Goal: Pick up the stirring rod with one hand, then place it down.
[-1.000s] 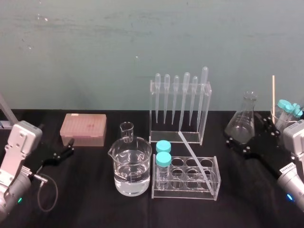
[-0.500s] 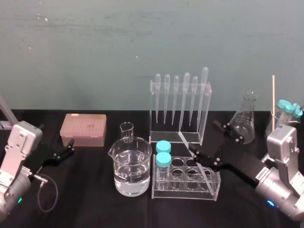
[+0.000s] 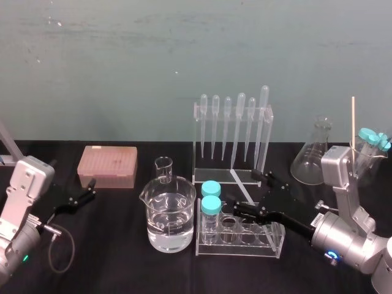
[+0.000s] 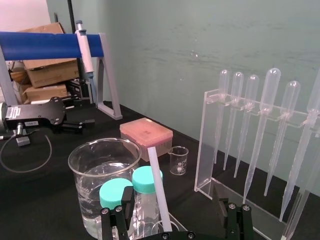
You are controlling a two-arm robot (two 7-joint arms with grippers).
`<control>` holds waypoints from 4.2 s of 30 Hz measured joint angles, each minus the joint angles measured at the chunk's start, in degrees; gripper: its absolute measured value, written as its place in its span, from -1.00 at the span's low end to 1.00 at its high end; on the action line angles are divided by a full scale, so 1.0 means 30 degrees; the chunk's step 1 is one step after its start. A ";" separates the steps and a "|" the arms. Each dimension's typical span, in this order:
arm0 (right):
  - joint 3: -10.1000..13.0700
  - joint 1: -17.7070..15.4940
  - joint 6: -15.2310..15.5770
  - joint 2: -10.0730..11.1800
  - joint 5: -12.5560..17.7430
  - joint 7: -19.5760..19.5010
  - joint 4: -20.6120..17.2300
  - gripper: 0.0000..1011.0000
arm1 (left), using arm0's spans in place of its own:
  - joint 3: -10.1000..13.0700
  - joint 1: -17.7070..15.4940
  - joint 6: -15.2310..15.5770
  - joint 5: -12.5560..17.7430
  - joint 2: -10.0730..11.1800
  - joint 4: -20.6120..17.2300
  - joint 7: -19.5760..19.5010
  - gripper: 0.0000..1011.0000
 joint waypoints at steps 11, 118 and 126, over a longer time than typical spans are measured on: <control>0.0172 0.0146 0.0271 -0.0258 0.0182 0.0179 0.0262 0.98 | 0.0000 0.0001 0.0000 0.0000 0.0000 0.0000 0.0000 0.98; 0.3522 0.0735 -0.8214 -0.3692 0.3457 0.2958 0.3613 -0.86 | -0.0001 0.0000 -0.0001 0.0000 -0.0001 0.0001 0.0000 0.98; 0.3503 0.0748 -0.8268 -0.3693 0.3470 0.2980 0.3610 -0.86 | 0.0000 0.0000 0.0001 0.0001 0.0001 0.0001 0.0000 0.98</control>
